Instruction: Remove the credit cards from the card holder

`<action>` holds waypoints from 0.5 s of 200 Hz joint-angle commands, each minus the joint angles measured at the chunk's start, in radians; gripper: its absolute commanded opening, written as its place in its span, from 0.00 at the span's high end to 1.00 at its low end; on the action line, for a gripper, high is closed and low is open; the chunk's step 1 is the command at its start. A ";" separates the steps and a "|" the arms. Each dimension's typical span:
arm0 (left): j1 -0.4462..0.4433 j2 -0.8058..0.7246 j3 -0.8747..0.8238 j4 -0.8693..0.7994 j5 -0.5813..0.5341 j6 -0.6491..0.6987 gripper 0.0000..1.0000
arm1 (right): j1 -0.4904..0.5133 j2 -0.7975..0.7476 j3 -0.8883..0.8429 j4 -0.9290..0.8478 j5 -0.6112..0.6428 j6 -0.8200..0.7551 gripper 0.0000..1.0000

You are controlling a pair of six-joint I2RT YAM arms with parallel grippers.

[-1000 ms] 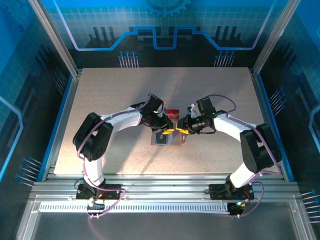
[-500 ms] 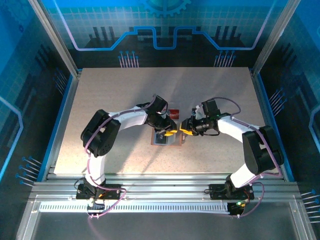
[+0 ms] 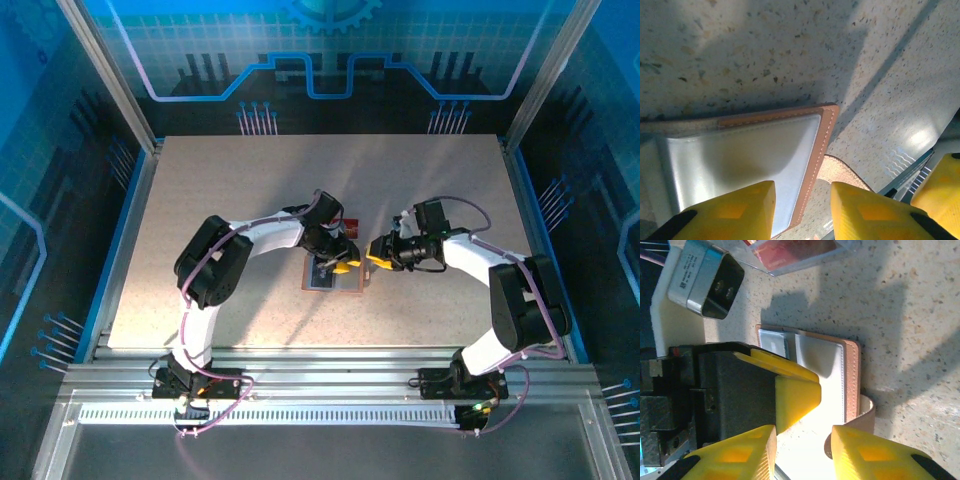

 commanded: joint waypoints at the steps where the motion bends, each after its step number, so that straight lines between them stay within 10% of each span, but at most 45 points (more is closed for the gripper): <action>1: -0.011 0.026 0.034 -0.031 0.006 0.001 0.65 | -0.020 -0.025 -0.017 0.003 -0.031 -0.019 0.65; 100: -0.008 -0.025 0.021 -0.022 -0.003 0.010 0.64 | -0.013 -0.024 -0.009 0.004 -0.034 0.004 0.65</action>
